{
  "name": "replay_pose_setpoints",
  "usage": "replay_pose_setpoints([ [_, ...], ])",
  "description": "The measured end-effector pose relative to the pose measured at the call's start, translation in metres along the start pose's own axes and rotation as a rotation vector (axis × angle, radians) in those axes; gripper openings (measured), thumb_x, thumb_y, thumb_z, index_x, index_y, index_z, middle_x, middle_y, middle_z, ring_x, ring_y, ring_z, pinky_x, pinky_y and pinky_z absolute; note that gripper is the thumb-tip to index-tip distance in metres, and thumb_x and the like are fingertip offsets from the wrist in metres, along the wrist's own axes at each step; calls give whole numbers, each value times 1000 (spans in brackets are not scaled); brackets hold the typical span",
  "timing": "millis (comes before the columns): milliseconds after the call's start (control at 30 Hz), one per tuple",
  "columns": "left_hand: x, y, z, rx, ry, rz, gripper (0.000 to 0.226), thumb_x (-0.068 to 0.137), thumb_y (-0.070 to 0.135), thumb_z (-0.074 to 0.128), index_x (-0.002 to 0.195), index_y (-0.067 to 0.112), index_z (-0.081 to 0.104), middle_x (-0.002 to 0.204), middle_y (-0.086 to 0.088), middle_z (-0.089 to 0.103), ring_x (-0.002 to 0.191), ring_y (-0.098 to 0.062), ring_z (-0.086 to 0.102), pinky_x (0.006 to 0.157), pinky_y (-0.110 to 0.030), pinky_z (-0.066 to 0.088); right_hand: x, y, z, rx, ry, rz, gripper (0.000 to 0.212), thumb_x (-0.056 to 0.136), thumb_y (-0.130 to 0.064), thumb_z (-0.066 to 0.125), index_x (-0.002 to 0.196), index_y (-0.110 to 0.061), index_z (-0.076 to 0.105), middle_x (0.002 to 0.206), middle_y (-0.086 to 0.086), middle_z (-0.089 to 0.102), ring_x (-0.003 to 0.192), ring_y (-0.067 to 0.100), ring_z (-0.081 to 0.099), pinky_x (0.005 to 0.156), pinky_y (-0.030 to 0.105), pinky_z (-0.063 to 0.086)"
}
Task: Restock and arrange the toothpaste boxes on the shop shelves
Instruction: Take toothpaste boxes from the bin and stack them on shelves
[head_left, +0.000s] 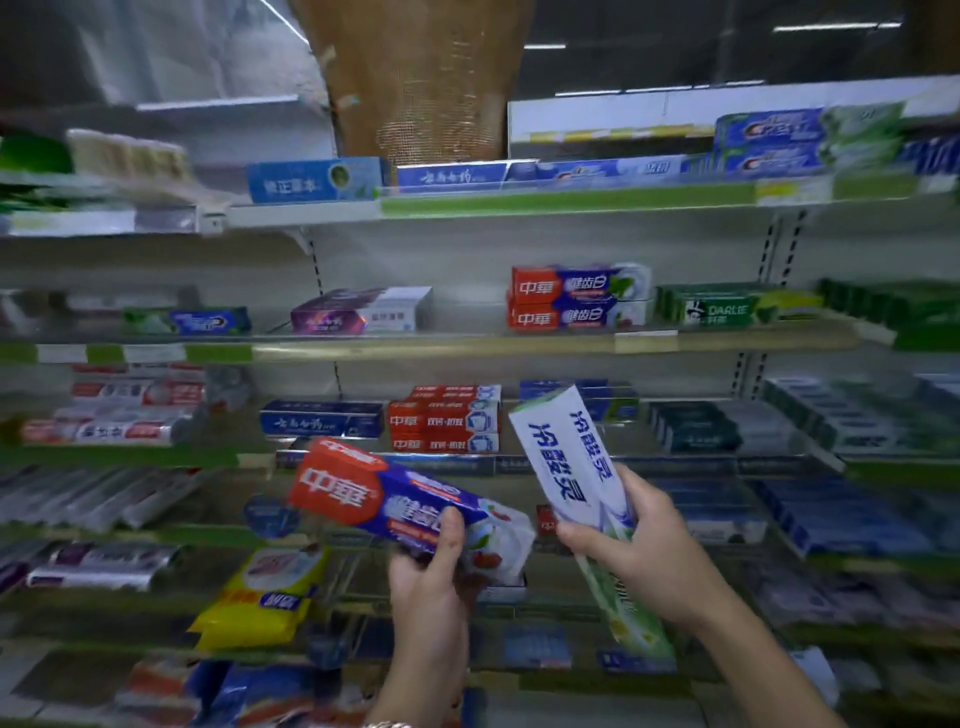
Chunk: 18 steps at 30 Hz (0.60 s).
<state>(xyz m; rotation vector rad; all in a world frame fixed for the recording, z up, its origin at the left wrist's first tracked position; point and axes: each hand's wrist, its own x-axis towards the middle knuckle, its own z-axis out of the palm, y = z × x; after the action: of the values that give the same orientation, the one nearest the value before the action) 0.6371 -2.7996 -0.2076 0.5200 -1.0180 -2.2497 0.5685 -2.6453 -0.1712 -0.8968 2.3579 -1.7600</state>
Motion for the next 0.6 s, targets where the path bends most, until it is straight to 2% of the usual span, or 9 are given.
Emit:
replay_pose_setpoints([
  [100,4,-37,14,49,-13,-157,47,68,21,69,112,11,57,110,-22,69,93,-40,67,85,-59,52,15,24,-31,-27,-180,80,36,81,-18,74,111,-32,59,104,-17,71,94,-1,67,83,27,54],
  [167,9,-58,26,63,-28,-231,52,68,18,70,118,12,57,108,-21,69,92,-41,68,77,-59,54,28,40,-48,-4,-308,130,39,81,-19,74,116,-26,60,108,-14,71,98,4,68,86,29,55],
  [233,15,-78,45,50,-18,-291,50,72,18,70,119,13,56,108,-22,69,89,-42,69,70,-56,55,42,55,-67,46,-419,167,43,78,-23,75,118,-22,59,109,-12,72,100,8,68,82,23,54],
  [333,26,-94,66,44,3,-296,36,84,17,63,118,8,55,99,-23,72,81,-40,71,72,-58,56,55,68,-87,131,-516,207,51,67,-28,77,115,-20,61,106,-11,73,97,8,69,74,13,50],
  [467,42,-109,101,9,54,-229,37,90,16,59,125,7,51,97,-19,73,83,-35,72,67,-51,57,77,91,-117,229,-433,229,52,57,-27,78,106,-16,66,96,-14,75,87,1,69,67,12,51],
  [533,51,-114,114,12,41,-193,37,92,16,56,127,7,50,103,-19,72,90,-34,70,67,-49,58,87,99,-129,241,-385,219,65,53,-37,78,113,-16,65,105,-9,73,95,9,69,74,23,55],
  [600,59,-119,124,2,22,-171,35,93,16,55,127,7,49,105,-18,71,92,-33,70,66,-47,58,94,107,-139,276,-336,220,64,52,-41,77,112,-22,67,110,-6,72,98,15,69,83,39,57],
])
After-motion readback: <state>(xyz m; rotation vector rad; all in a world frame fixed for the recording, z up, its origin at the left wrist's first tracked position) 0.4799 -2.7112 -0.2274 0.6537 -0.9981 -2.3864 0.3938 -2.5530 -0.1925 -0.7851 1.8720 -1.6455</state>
